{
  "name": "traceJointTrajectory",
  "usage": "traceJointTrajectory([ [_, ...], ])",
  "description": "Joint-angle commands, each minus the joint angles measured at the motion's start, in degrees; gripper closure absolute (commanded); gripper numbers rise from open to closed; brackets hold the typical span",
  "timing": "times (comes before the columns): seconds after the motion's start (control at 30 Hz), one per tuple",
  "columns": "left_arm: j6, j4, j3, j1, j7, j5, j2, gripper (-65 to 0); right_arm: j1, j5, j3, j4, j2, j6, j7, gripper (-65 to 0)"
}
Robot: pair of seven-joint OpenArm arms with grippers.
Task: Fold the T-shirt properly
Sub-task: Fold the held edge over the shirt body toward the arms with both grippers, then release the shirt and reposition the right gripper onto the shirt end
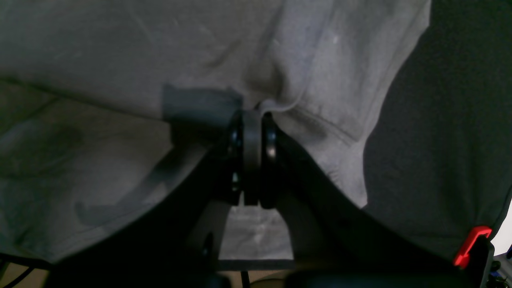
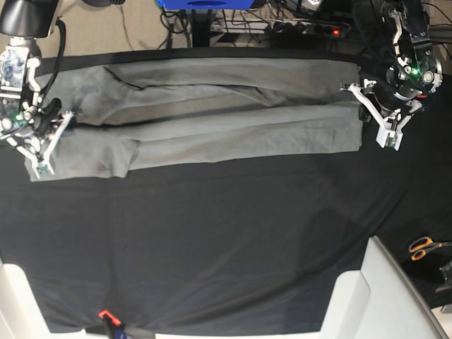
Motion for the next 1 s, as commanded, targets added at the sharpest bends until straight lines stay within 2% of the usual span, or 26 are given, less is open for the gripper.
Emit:
traceJointTrajectory([
  [0.0, 0.21, 1.04, -0.28, -0.12, -0.74, 0.17, -0.7, 0.0, 0.51, -0.18, 0.3, 0.88, 1.06, -0.44, 0.61, 0.0],
  [0.63, 0.21, 0.51, -0.19, 1.64, -0.74, 0.17, -0.52, 0.0, 0.51, -0.18, 0.47, 0.62, 1.06, -0.44, 0.35, -0.8],
  [0.77, 0.21, 0.51, -0.19, 1.82, -0.74, 0.17, -0.52, 0.0, 0.42, -0.18, 0.47, 0.62, 1.06, -0.44, 0.35, -9.6],
  [0.97, 0.21, 0.51, -0.19, 2.78, -0.74, 0.17, -0.52, 0.0, 0.42, -0.18, 0.47, 0.62, 0.79, -0.44, 0.35, -13.2],
])
